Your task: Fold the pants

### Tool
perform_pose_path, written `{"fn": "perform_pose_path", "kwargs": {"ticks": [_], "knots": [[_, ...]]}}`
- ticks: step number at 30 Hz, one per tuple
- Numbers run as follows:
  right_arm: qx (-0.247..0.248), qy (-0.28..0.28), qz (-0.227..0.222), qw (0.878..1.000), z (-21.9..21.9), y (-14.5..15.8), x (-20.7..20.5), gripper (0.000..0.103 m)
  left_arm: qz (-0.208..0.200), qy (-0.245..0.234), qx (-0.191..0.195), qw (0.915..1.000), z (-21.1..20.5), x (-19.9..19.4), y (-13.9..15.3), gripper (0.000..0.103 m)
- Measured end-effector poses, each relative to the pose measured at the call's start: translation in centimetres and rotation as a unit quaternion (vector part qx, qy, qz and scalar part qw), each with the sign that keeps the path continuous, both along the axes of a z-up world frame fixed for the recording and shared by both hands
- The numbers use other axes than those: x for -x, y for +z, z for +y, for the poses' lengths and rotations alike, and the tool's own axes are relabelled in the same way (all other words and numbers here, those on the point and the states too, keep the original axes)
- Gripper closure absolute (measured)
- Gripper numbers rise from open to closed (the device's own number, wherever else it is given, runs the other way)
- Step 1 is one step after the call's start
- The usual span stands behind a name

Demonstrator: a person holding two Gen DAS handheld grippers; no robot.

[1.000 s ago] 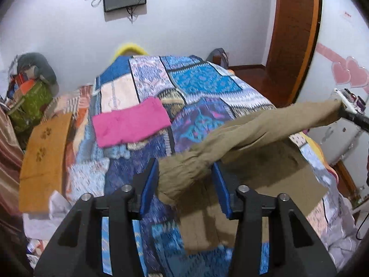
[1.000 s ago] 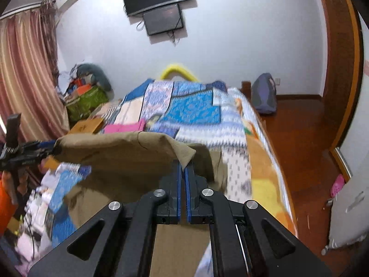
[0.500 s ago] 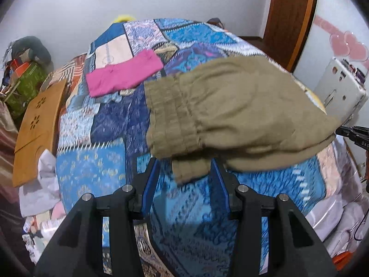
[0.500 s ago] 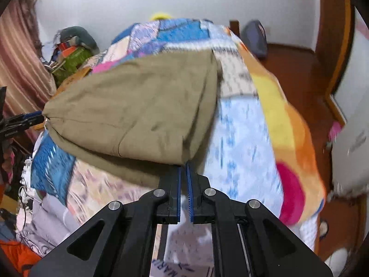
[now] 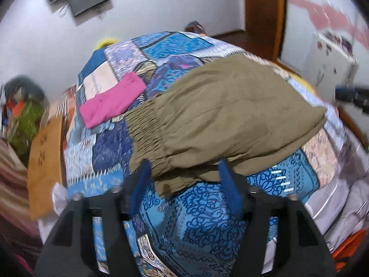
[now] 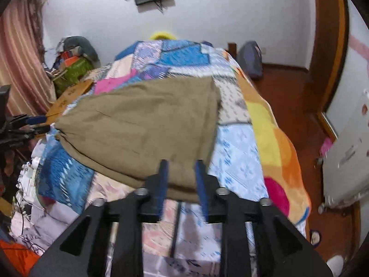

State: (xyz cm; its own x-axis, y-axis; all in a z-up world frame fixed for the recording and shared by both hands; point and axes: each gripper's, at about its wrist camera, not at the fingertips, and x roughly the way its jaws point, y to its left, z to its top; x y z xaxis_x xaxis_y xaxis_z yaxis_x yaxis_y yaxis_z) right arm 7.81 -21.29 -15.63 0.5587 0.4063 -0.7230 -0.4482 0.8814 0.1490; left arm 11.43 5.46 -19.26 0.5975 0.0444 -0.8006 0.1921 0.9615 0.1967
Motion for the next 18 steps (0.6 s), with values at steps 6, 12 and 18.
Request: {"fn": "perform_pose_path", "kwargs": {"ticks": [6,12,18], "knots": [[-0.008,0.053,-0.001,0.999,3.9,-0.2,0.4,0.055,0.043,-0.032,-0.051,0.9973,-2.1,-2.1,-2.5,0.033],[0.008,0.105,0.009,0.994,8.3,-1.9,0.5,0.053,0.037,-0.048,-0.048,0.9970,-3.3,-3.7,-2.1,0.033],[0.019,0.137,0.015,0.990,11.7,-3.1,0.2,0.052,0.028,-0.039,0.000,0.9988,-2.3,-5.0,0.3,0.033]]}}
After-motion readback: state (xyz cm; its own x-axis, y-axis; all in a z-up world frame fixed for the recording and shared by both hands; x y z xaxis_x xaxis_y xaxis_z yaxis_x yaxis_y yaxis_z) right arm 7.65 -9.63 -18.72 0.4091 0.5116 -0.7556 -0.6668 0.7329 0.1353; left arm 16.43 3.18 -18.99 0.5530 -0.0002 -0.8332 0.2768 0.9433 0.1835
